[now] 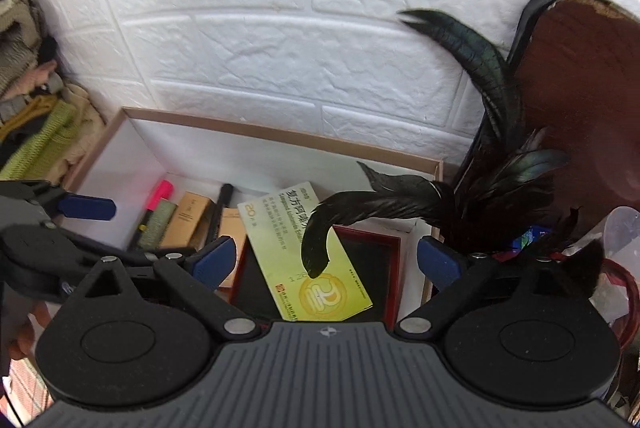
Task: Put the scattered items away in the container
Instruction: 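Open left tool to drop green box while right tool releases medicine box, then move both tools back from the cardboard box over the cluttered table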
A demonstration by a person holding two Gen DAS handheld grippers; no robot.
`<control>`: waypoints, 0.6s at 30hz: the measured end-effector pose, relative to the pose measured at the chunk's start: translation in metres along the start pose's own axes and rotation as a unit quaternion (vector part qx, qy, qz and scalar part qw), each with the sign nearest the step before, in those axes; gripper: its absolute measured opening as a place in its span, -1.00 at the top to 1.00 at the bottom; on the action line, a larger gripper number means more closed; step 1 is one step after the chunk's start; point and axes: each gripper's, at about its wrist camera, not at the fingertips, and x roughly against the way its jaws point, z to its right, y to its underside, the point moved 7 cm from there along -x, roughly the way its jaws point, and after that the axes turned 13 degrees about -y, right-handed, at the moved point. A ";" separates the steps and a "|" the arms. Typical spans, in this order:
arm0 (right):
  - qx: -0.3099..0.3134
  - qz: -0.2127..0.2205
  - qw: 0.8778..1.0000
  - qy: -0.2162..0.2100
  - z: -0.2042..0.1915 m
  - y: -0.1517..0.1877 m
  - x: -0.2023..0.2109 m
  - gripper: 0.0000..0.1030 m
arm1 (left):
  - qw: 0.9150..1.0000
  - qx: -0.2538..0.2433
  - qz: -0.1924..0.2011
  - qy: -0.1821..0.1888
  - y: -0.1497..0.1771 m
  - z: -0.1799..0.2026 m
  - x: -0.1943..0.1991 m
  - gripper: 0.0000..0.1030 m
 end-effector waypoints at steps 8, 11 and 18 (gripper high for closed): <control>-0.018 0.007 1.000 -0.020 -0.003 0.010 0.025 -0.95 | 1.000 -0.006 0.014 0.000 0.016 0.007 0.033 -1.00; -0.024 0.014 0.999 -0.032 -0.007 0.019 0.040 -0.96 | 1.000 -0.009 0.025 0.005 0.027 0.018 0.050 -1.00; -0.026 0.029 0.998 -0.053 -0.010 0.054 0.089 -0.98 | 0.999 -0.024 0.039 0.027 0.060 0.063 0.091 -1.00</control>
